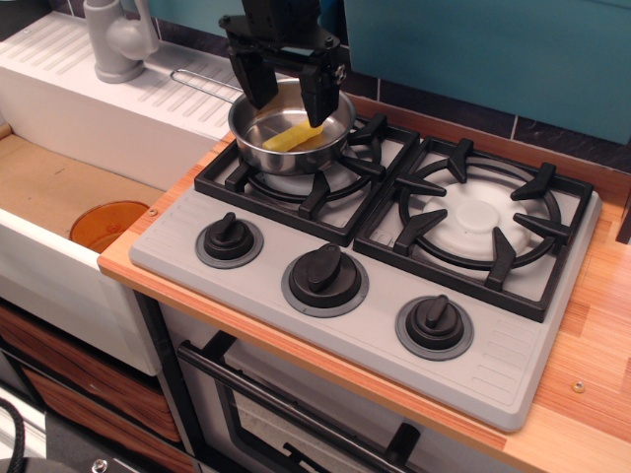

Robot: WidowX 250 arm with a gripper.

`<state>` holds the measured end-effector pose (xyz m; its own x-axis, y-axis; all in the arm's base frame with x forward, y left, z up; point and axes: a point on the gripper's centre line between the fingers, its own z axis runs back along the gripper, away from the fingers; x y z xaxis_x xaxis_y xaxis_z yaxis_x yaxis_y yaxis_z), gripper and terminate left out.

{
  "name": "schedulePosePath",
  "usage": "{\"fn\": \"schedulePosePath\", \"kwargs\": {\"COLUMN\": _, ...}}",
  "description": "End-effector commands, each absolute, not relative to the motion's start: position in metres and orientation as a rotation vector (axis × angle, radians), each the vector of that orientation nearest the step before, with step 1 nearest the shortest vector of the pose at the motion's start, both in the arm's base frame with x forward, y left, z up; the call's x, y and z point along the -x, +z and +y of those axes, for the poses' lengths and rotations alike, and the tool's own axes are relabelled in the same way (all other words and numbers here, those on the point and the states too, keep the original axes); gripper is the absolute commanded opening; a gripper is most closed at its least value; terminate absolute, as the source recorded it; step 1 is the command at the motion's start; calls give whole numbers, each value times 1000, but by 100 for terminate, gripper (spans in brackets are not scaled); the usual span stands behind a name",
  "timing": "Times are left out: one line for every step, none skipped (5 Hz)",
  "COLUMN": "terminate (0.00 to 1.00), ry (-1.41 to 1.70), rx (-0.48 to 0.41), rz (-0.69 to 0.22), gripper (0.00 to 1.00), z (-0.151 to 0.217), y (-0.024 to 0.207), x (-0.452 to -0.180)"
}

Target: Put fry in pot or pan an put pot or pan on stove

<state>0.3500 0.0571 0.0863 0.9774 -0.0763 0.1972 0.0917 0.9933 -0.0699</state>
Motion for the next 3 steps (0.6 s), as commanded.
{"fn": "schedulePosePath", "kwargs": {"terminate": 0, "ry": -41, "rx": 54, "rz": -275, "gripper": 100, "z": 39, "y": 108, "x": -349}}
{"fn": "schedulePosePath", "kwargs": {"terminate": 0, "ry": -33, "rx": 27, "rz": -344, "gripper": 100, "z": 36, "y": 96, "x": -354}}
{"fn": "schedulePosePath", "kwargs": {"terminate": 0, "ry": -32, "rx": 10, "rz": -379, "gripper": 100, "z": 36, "y": 89, "x": -357}}
